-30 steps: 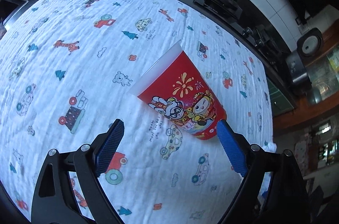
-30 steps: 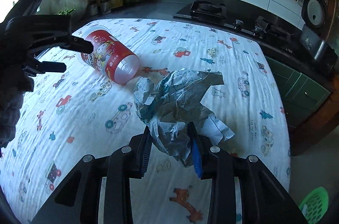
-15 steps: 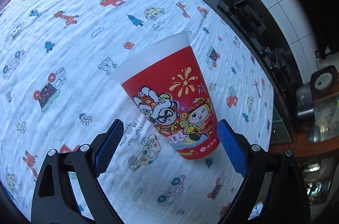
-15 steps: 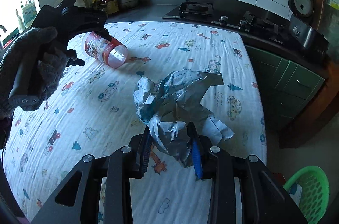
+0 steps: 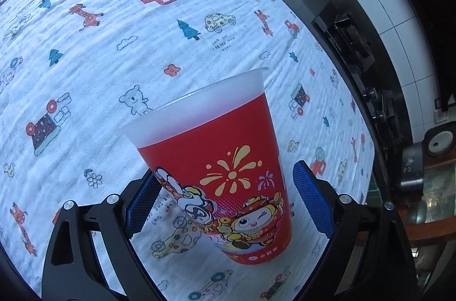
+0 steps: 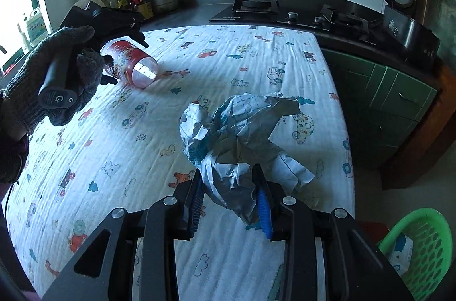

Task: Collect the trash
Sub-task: 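Grasp the red paper cup with the left gripper while the right holds the paper, then carry the paper to the basket and release it with the right gripper while the left carries the cup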

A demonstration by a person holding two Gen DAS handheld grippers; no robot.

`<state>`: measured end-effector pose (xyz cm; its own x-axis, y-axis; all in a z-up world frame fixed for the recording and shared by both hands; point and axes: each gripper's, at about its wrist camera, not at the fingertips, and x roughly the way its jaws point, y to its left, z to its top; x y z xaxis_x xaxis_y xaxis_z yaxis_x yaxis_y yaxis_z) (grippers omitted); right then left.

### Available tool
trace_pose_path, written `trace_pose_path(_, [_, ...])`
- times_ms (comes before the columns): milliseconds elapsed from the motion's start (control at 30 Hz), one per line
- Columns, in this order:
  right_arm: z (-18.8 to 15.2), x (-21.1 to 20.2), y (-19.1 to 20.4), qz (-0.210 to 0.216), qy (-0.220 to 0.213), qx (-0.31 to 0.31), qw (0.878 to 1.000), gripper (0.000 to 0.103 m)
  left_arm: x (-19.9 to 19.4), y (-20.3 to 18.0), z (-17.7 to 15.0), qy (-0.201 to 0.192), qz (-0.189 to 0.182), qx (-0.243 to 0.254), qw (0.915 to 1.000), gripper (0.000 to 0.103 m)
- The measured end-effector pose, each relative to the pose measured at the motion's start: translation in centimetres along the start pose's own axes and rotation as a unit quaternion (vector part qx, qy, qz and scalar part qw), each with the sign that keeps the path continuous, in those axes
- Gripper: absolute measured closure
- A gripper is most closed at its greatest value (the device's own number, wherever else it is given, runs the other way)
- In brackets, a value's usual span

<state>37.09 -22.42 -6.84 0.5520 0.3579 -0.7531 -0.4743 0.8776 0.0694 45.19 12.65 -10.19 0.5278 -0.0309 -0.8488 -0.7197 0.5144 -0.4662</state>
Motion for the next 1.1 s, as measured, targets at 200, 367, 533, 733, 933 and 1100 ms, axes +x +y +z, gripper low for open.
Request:
trace_pose_path(200, [-0.6,-0.5,-0.4,-0.002,0.000,0.009,1.000,0.071,0.8,-0.3,0.8,-0.001,0.000,-0.002,1.0000,0.021])
trace_pose_path(367, [-1.5,-1.0,-0.8,-0.008,0.002,0.023,1.000,0.071,0.8,-0.5,0.8,0.007,-0.011,0.026,0.9996,0.026])
trace_pose_path(533, [-2.1,-2.1,-1.0,-0.014,-0.002,0.039,0.999,0.071,-0.3,-0.9,-0.4,0.021,-0.022,0.081,0.9963,0.029])
trace_pose_path(733, [-3.1,-4.6,-1.7,-0.023,-0.019,0.071,0.997,0.071,-3.0,-1.3,-3.1,0.046,-0.064,0.154,0.9850,0.030])
trace_pose_path(933, [-4.9,-7.8,-2.5,-0.047,-0.030,0.099,0.994,0.071,-6.3,-1.4,-6.2,0.053,-0.091,0.220,0.9698,0.030])
trace_pose_path(1100, [-7.1,-11.0,-4.0,-0.076,-0.036,0.127,0.988,0.071,-8.7,-1.4,-9.6,0.072,-0.115,0.266,0.9545,0.030])
